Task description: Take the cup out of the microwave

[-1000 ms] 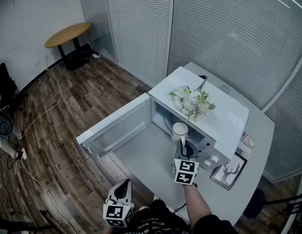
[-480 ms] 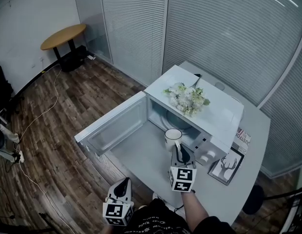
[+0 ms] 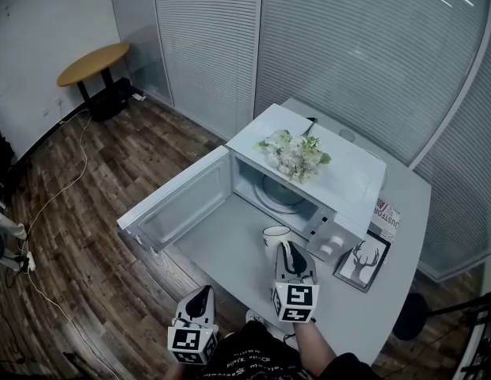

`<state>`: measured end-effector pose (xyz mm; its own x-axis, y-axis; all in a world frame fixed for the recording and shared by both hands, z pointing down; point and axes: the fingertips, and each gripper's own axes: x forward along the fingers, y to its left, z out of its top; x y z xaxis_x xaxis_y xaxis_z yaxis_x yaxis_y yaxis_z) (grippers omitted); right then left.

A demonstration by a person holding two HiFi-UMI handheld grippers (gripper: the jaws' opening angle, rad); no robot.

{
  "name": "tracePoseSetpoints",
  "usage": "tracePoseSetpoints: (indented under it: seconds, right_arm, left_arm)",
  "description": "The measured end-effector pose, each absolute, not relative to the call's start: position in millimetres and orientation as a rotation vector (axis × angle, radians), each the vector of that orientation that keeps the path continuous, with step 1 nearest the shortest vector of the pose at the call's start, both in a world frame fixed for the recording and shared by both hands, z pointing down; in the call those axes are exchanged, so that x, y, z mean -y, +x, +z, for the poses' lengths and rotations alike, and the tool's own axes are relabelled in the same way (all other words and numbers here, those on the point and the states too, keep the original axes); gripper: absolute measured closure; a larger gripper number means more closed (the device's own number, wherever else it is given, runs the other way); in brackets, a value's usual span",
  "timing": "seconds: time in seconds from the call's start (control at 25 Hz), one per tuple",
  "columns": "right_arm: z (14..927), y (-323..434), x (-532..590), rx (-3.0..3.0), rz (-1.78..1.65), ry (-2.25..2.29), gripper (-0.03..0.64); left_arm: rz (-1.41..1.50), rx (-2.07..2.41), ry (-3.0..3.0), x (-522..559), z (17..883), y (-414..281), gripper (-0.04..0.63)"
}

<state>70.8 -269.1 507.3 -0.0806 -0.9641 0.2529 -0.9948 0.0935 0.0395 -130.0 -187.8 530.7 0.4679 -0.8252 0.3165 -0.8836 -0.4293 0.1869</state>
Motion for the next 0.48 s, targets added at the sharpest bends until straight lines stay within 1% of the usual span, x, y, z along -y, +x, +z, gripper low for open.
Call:
tracePoseSetpoints:
  seconds: [0.48]
  right_arm:
    - [518,86,224,2.083,0.269,2.007,0.554]
  left_arm:
    - [0.249,1.353,2.450,178,533,-110,0.589]
